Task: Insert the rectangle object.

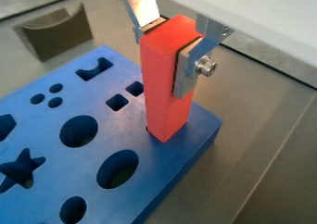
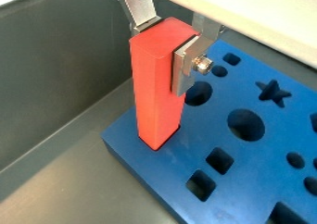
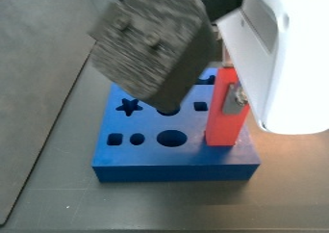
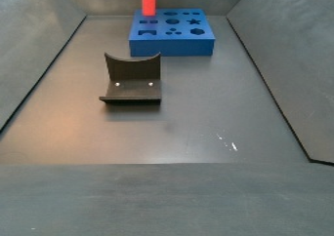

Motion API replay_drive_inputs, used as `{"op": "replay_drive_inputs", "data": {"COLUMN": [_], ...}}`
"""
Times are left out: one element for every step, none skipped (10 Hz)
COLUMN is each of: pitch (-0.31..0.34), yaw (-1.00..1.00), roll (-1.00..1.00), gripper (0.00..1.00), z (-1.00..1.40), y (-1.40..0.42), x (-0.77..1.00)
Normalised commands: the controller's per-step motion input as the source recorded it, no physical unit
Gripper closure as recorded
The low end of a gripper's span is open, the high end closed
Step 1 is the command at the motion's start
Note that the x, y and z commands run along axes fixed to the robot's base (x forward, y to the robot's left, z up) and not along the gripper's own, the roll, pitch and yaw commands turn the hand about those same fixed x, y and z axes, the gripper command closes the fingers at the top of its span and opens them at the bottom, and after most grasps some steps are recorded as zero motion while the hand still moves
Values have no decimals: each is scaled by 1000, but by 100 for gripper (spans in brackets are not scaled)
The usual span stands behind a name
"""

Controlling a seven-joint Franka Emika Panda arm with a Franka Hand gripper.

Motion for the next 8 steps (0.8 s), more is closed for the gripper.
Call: {"op": "replay_drive_inputs", "data": {"pitch": [17,54,170,269,176,0,0,0], "yaw": [-106,-169,-83,0,0,0,0,0], "roll": [0,44,141,156,89,-7,0,0], "gripper": [100,100,100,100,100,100,100,100], "z": [-191,-400,-429,-311,-357,0,0,0], "y": [-11,-54,-111,-66,-66,0,-17,0], "x": [206,331,249,134,43,0,0,0]}}
